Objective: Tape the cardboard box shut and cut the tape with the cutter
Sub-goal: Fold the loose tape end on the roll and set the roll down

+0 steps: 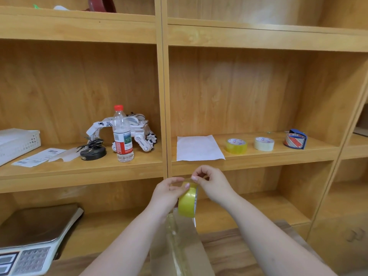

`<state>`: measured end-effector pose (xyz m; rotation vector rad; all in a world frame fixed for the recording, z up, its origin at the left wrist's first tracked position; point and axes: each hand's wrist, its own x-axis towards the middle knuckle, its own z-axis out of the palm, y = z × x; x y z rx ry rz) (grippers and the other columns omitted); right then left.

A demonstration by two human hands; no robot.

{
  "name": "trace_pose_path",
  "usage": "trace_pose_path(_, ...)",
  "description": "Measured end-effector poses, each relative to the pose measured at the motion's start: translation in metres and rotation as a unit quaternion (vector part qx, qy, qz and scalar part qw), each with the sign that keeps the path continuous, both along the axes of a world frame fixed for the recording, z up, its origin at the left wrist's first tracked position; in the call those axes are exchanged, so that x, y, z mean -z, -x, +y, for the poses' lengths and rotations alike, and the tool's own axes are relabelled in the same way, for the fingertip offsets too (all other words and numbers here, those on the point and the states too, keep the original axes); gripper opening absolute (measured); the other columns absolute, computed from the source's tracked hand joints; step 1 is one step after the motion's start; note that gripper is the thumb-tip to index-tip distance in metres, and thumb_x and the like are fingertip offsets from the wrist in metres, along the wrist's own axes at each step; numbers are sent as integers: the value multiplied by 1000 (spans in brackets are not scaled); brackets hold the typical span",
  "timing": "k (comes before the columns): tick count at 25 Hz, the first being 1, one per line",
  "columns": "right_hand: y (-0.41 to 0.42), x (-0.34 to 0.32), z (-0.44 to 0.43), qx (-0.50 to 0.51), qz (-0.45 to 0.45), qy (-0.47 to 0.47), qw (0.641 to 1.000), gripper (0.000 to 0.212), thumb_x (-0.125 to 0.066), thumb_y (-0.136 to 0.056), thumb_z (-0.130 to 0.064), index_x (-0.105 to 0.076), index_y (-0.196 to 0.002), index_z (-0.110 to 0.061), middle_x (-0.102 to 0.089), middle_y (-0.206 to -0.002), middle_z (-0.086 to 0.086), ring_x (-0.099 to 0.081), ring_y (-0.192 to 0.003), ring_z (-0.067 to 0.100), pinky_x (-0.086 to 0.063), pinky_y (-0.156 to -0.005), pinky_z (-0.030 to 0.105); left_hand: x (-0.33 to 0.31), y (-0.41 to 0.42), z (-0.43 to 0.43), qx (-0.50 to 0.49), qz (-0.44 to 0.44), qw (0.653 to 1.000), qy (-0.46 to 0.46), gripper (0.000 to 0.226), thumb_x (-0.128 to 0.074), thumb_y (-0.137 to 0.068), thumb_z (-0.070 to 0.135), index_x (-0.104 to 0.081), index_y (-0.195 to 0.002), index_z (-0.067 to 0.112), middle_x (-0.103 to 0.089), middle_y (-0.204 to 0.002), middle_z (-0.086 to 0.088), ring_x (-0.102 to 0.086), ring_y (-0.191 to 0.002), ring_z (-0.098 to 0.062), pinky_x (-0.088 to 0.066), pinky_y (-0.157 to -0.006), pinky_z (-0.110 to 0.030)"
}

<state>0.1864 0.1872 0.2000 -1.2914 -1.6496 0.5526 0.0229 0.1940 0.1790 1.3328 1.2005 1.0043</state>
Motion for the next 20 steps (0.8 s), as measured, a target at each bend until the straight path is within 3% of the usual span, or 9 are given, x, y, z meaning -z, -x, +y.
trace_pose_path(3,-14,11,5,62,28,5,998,14,-65,-84,-16,-62,-70,-20,-58,-68,-6,-49,-62,5,-39,-55,11,10,-15,6,8,-24,1000,2,44,-79,-77,27,-62,-118,28,-79,-91,-5,-72,-93,-26,-58,-83,-51)
trace_pose_path(8,-54,46,15,153,71,38,985,10,-64,-80,-10,-63,-71,-12,-52,-60,-4,-45,-53,6,-36,-49,14,27,-58,2,14,-49,998,-39,41,-69,-86,9,-58,-124,23,-78,-89,-13,-70,-82,-18,-53,-67,-21)
trace_pose_path(11,-109,71,19,210,178,74,958,9,-61,-83,-10,-66,-76,-10,-50,-62,-1,-47,-59,15,-39,-55,23,33,-95,8,38,-74,994,-66,40,-65,-88,2,-57,-121,23,-76,-86,-14,-67,-77,-16,-52,-65,-17)
trace_pose_path(13,-146,87,20,171,283,120,936,12,-61,-87,-22,-68,-80,-15,-56,-72,4,-54,-69,20,-48,-61,31,38,-128,18,56,-64,994,-74,40,-66,-87,1,-58,-119,23,-74,-79,-7,-65,-72,-11,-51,-67,-20)
trace_pose_path(16,-194,103,22,48,374,199,904,41,-59,-84,-48,-65,-105,-13,-68,-89,9,-65,-82,23,-56,-75,43,55,-188,30,86,-42,993,-69,41,-67,-85,-1,-59,-120,18,-72,-76,-6,-63,-71,-16,-51,-69,-29)
trace_pose_path(20,-262,128,18,56,360,216,906,46,-74,-78,-23,-56,-116,-6,-70,-101,19,-67,-89,25,-54,-83,44,91,-268,35,118,-26,992,-41,43,-66,-84,-4,-59,-116,24,-69,-78,-11,-58,-70,-17,-49,-66,-22)
